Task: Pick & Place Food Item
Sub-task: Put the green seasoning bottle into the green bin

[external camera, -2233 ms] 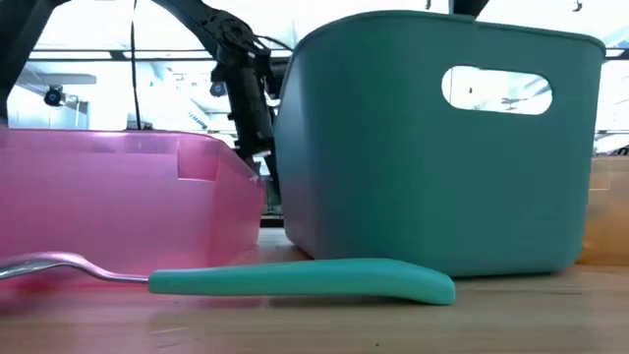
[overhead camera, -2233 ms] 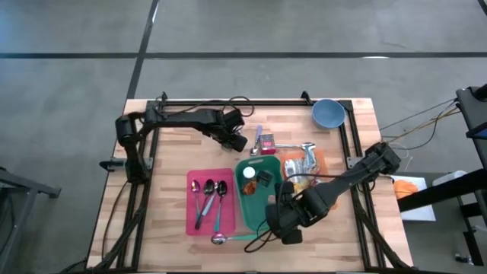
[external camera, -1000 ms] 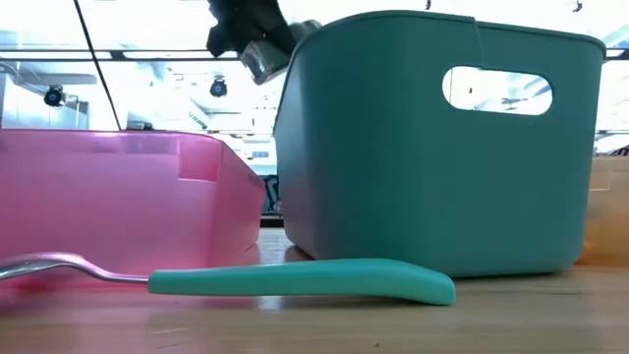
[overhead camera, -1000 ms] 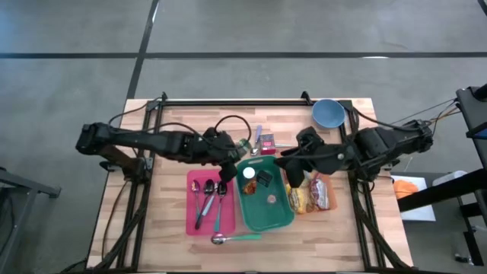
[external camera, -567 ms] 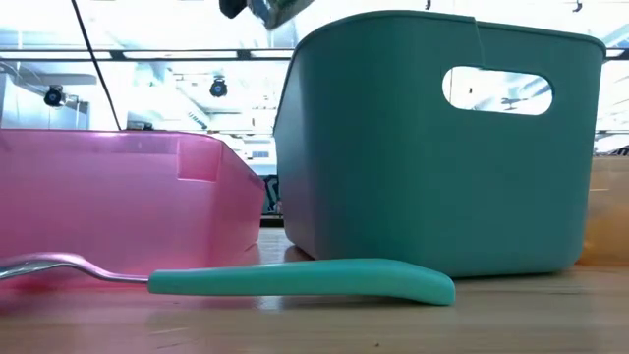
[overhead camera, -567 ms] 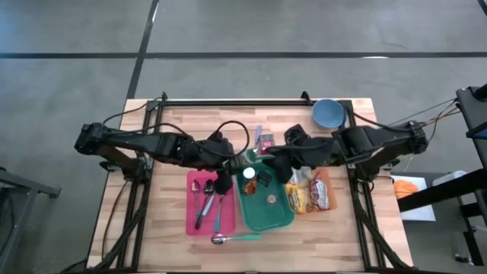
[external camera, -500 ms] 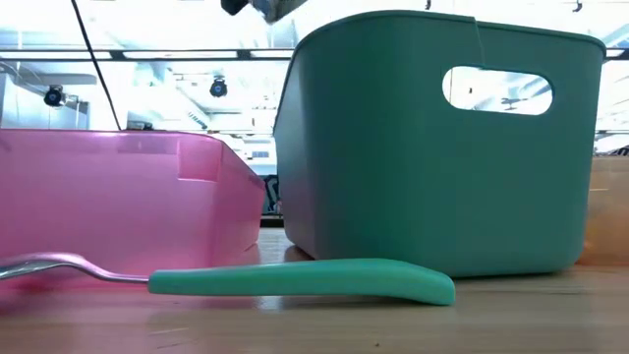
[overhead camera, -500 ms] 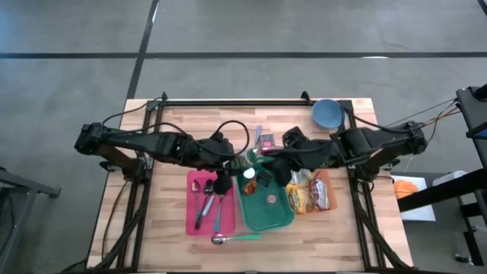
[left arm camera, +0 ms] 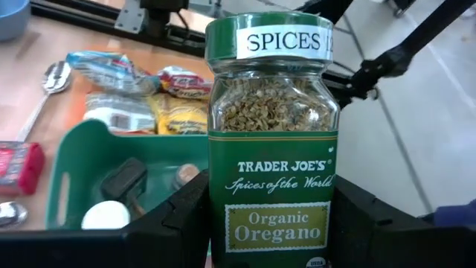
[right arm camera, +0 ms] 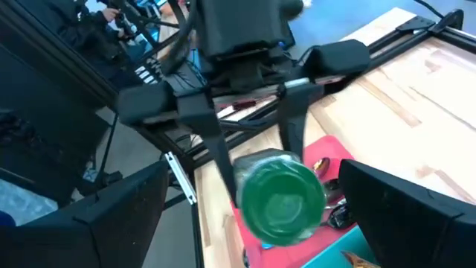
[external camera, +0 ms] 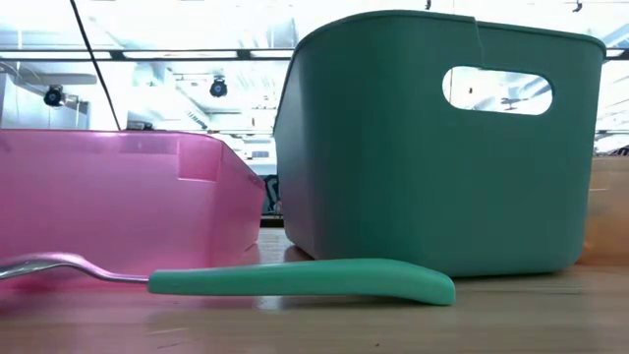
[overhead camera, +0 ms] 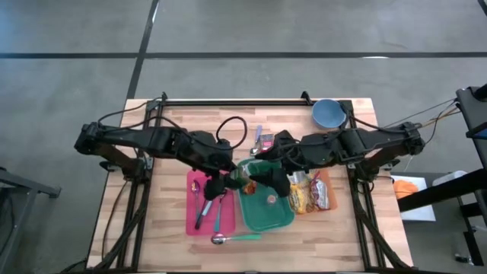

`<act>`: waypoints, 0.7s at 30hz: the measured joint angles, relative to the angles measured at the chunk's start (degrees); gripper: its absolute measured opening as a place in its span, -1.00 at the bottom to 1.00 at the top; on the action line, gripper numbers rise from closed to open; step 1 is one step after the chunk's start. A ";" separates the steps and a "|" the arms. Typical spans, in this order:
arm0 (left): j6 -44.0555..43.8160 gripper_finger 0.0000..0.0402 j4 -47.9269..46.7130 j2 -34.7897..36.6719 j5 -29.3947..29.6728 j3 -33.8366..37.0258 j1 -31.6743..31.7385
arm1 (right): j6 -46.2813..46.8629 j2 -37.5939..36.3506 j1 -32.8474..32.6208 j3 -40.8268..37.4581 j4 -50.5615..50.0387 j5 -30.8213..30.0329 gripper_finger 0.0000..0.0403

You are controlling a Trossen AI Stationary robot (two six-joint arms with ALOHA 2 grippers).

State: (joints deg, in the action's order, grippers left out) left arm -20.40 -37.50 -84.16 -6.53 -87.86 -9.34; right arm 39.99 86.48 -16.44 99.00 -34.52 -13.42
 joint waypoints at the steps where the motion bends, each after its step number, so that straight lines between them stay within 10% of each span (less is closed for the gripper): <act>1: -0.39 -0.07 0.04 0.00 -0.56 -0.29 0.01 | 0.09 0.00 0.01 -0.01 0.00 -0.01 0.92; 21: -4.04 -0.07 2.99 0.00 -5.77 -0.80 0.17 | -0.59 0.92 0.62 -0.06 -2.67 3.47 0.91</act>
State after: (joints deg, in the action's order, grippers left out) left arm -24.43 -34.51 -84.16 -12.30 -88.66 -9.17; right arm 39.40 87.39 -15.82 98.94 -37.19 -9.95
